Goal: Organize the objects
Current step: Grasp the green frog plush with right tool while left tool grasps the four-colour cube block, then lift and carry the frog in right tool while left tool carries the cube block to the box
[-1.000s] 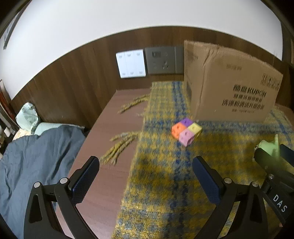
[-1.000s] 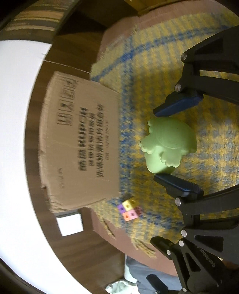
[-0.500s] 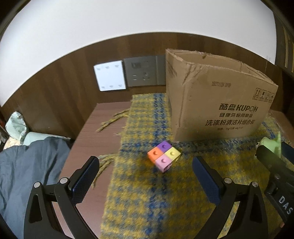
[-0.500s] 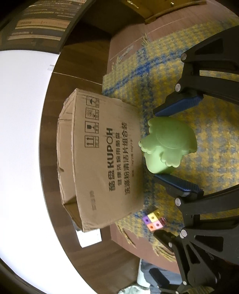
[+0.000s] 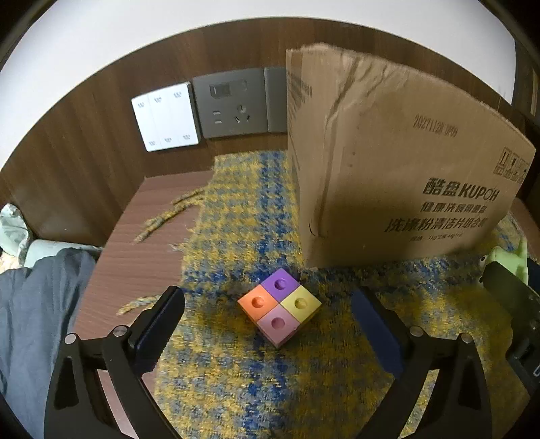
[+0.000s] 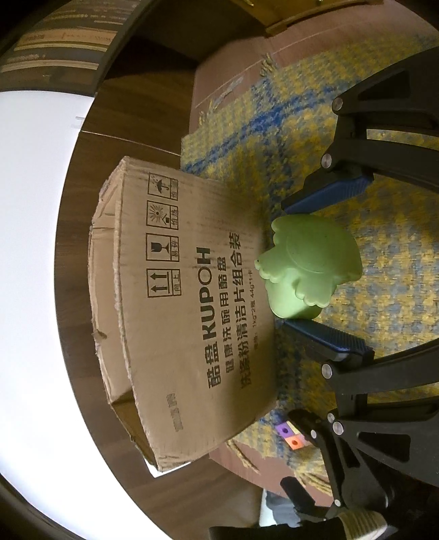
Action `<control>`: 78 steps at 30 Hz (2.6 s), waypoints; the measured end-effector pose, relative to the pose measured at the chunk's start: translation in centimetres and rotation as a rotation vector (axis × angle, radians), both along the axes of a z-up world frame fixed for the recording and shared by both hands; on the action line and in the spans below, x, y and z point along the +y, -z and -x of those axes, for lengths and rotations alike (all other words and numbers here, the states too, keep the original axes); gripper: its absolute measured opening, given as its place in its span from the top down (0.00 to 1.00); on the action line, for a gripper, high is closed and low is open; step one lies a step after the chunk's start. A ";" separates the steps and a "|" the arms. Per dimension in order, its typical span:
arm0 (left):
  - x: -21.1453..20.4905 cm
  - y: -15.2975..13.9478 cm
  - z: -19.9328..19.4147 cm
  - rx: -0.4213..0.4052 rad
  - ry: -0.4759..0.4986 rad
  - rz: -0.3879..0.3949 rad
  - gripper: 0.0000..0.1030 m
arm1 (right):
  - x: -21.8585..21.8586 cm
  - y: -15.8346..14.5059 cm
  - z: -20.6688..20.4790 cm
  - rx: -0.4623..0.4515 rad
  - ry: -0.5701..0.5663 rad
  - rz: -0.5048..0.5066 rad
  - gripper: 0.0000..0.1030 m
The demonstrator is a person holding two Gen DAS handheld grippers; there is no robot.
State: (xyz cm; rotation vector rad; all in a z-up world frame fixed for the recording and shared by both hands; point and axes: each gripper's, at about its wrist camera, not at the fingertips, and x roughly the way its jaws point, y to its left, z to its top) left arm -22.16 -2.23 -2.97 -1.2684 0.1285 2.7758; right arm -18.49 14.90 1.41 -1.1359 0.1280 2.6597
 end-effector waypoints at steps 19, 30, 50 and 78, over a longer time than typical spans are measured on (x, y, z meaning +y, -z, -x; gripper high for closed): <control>0.9 2.1 0.6 -0.074 0.040 -0.016 0.47 | 0.0 0.6 0.3 -0.008 -0.005 0.011 0.38; 1.2 1.1 -0.1 -0.037 0.038 0.003 0.47 | 0.2 0.2 -0.3 0.002 -0.006 0.009 0.38; 1.8 -4.5 -2.8 0.086 0.033 0.006 0.47 | 0.9 -3.5 -2.0 0.075 -0.016 0.005 0.38; 4.0 -11.9 -4.1 0.235 0.043 -0.009 0.47 | 2.2 -9.7 -2.1 0.192 -0.038 -0.023 0.38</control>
